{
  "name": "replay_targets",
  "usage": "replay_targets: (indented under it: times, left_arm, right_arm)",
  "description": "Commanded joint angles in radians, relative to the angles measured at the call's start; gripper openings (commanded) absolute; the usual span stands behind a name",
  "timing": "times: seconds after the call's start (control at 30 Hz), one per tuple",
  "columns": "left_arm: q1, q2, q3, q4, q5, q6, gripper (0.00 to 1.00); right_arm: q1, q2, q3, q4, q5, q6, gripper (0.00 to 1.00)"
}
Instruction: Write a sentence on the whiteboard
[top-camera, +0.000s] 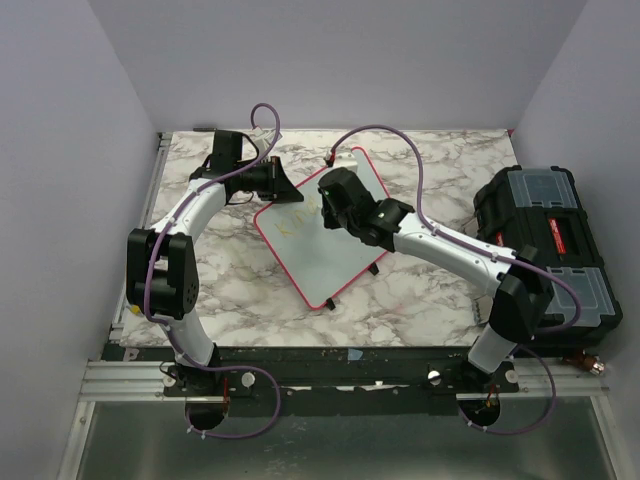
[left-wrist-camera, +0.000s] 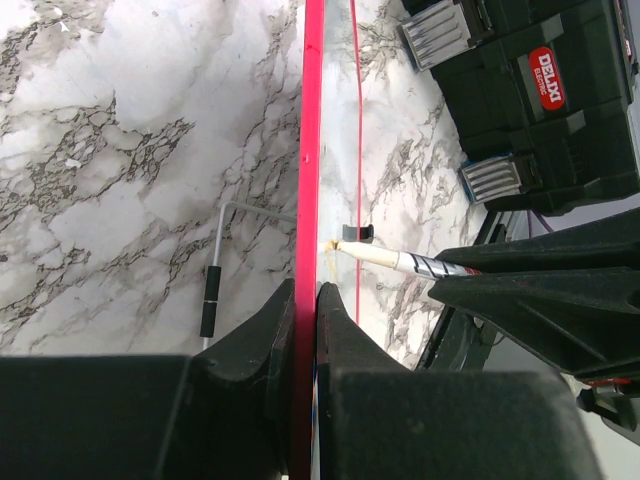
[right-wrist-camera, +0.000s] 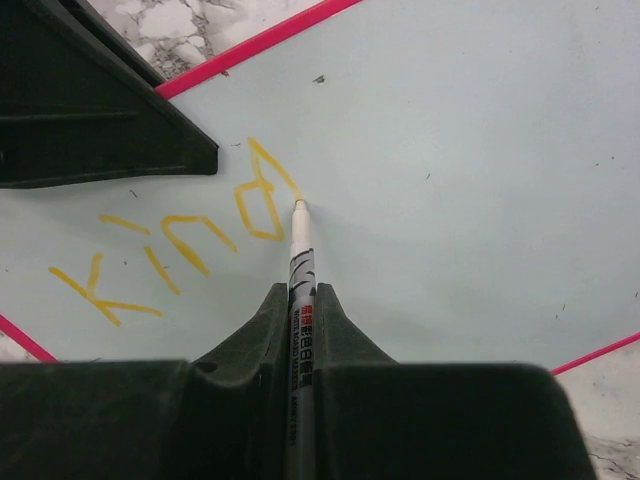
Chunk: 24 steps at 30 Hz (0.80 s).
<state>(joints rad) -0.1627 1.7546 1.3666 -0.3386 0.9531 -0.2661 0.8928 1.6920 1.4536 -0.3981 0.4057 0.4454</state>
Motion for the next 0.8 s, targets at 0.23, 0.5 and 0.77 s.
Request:
replay_targets:
  times: [0.23, 0.5, 0.77]
  left_arm:
    - [-0.031, -0.018, -0.015, -0.036, -0.003, 0.09, 0.0]
    - [-0.033, -0.013, -0.011, -0.037, -0.001, 0.091, 0.0]
    - [-0.041, -0.009, -0.005, -0.034, -0.008, 0.09, 0.0]
  right_arm:
    - [0.0, -0.137, -0.061, -0.082, 0.029, 0.019, 0.01]
    - [0.0, -0.283, -0.154, -0.085, 0.065, 0.038, 0.01]
    - [0.0, -0.478, -0.302, -0.107, 0.087, 0.071, 0.01]
